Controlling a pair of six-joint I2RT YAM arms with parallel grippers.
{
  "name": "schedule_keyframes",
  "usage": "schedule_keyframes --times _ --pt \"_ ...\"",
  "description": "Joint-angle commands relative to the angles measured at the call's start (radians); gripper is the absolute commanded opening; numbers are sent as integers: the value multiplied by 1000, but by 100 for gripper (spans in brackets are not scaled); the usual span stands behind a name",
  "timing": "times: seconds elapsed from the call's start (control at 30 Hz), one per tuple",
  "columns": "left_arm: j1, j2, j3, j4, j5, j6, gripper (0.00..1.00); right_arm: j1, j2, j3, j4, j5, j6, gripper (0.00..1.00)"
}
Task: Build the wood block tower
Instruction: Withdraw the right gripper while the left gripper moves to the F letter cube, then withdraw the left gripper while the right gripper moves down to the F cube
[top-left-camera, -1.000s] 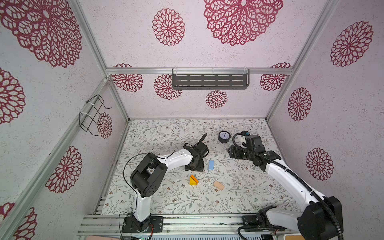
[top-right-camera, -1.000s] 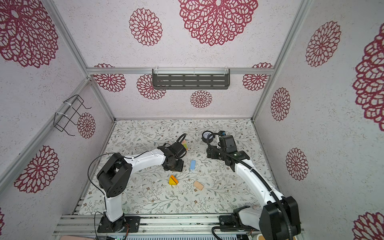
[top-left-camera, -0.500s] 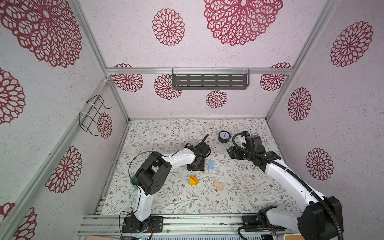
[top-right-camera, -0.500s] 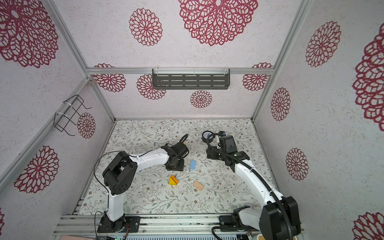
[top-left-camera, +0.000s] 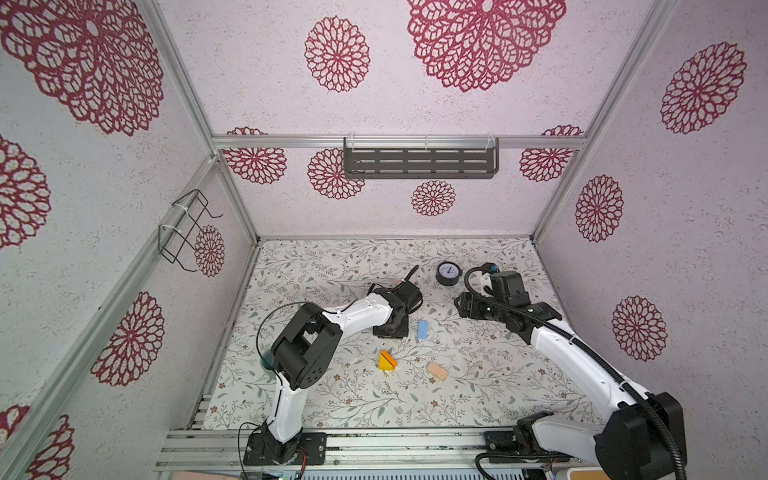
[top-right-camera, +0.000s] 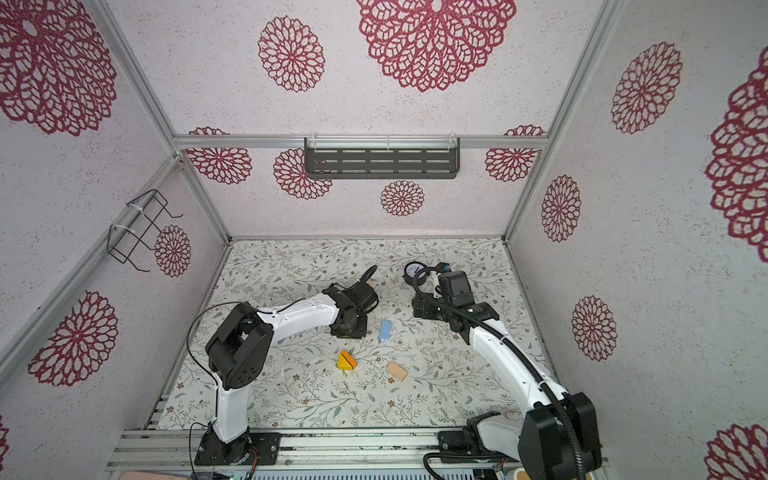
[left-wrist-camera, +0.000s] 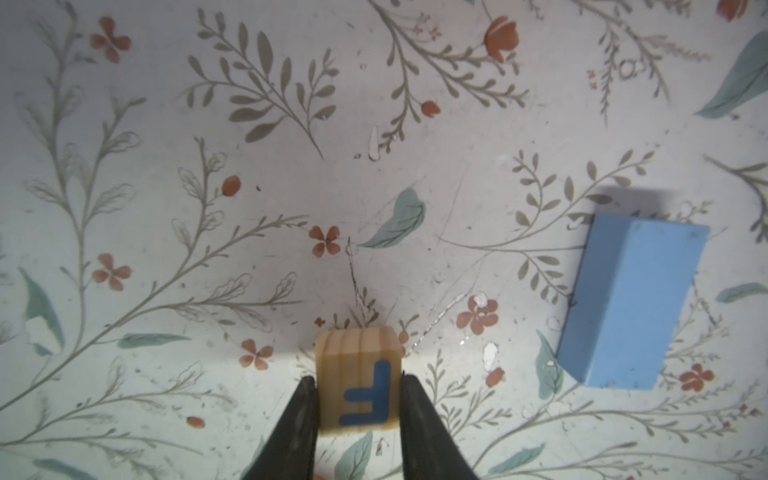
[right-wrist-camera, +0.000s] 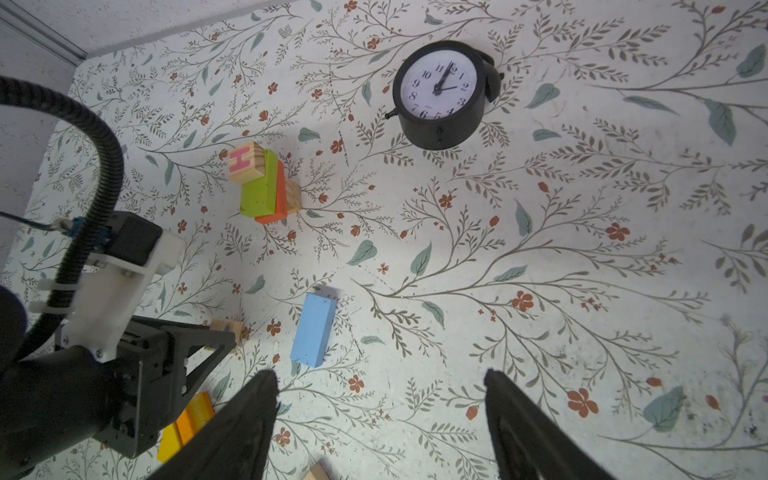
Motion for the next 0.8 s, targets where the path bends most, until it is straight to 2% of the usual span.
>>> schedule_keyframes --times 0.0,0.23,0.43,0.53,0.67,0.7,0.77 --pt "-7 9 50 -55 -45 -15 29 -5 -37 -5 19 -11 3 81" --pt "-7 7 133 -116 -72 -9 30 -5 -42 -19 30 -22 12 82" --pt "-9 0 123 -63 -28 82 51 -5 -41 -26 38 -36 13 83" --pt "-6 -19 86 -9 -21 144 54 -5 -40 -26 39 -42 11 83" --pt "10 -33 72 -19 -36 142 57 -5 -37 -33 48 -62 16 83" --pt "15 -42 64 -21 -46 135 60 -5 -36 -40 57 -75 22 83" --pt "20 -99 32 -9 -65 128 77 1 -20 -51 57 -83 34 81"
